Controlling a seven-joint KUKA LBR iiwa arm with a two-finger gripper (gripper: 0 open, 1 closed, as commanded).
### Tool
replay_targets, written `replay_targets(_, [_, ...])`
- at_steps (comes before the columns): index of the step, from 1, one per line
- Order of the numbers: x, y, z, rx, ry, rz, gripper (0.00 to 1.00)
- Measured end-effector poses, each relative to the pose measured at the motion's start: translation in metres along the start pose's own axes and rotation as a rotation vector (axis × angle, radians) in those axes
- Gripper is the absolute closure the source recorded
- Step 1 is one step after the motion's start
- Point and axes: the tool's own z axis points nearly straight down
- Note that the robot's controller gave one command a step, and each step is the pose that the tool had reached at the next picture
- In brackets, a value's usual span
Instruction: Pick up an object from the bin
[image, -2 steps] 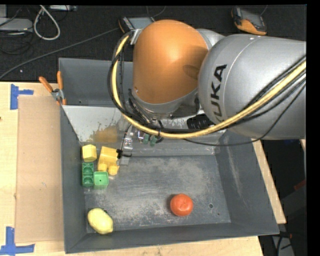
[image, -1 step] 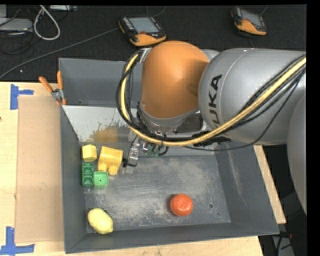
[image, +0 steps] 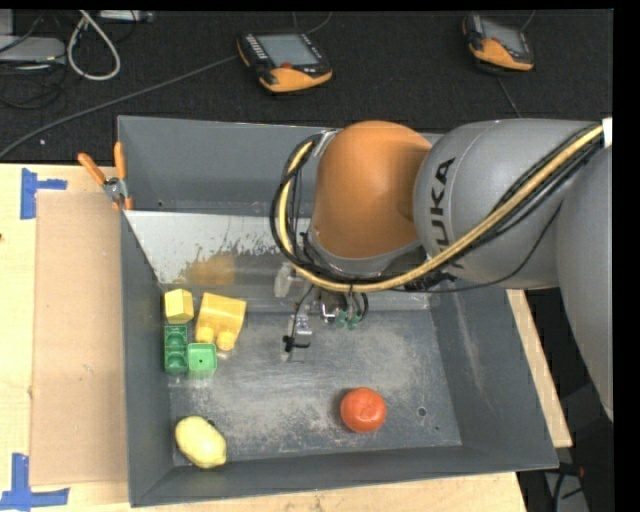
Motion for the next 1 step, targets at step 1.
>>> replay_targets(1, [-0.0161,0.0389,0.014,0.0,0.001,0.047,0.0])
